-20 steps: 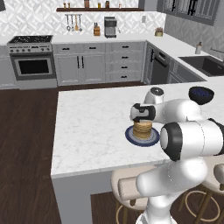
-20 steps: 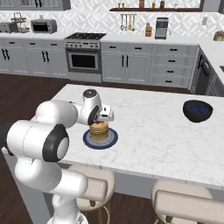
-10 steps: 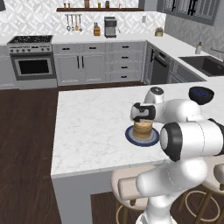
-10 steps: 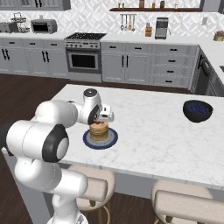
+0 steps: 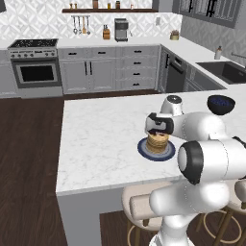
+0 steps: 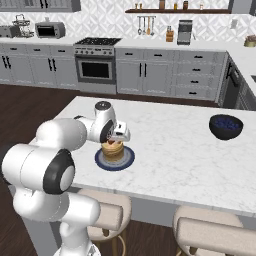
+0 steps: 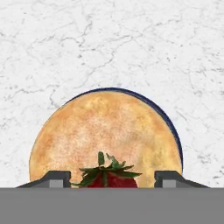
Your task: Take the strawberry from the fridge and place it on top of the pancake, located on the dining counter.
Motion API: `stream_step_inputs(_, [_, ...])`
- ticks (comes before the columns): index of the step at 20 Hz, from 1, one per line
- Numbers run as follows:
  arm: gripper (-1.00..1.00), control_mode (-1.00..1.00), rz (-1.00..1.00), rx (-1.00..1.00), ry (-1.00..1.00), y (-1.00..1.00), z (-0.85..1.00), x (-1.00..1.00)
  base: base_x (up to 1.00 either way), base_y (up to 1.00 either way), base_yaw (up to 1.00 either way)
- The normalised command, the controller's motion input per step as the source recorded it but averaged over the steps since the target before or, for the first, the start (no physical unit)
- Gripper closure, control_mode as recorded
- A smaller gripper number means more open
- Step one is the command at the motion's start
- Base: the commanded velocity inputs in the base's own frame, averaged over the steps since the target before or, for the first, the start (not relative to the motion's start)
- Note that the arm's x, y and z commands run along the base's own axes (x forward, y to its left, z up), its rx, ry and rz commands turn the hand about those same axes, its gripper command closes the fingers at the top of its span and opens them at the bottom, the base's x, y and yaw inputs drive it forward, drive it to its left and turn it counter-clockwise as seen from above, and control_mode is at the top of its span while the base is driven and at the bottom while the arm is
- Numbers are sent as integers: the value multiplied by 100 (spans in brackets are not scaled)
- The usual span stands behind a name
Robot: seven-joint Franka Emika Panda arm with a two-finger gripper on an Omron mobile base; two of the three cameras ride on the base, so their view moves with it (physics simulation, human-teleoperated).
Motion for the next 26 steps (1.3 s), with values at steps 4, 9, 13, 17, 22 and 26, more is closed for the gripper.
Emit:
stream_step_inputs(4, [-100,-100,-1,0,0,0,-21,-17,0,0,0])
stream_step_inputs(9, [-100,-100,0,0,-3,0,-1,-13,0,0,0])
stream_step_inputs(13, [-100,-100,0,0,-6,0,0,-9,0,0,0])
stream_step_inputs(17, [-100,-100,0,0,-19,1,27,-68,0,0,0])
stream_step_inputs(22, [-100,-100,0,0,-29,0,89,-88,0,0,0])
stream_step_inputs(26, [-100,-100,0,-1,-31,1,100,-76,0,0,0])
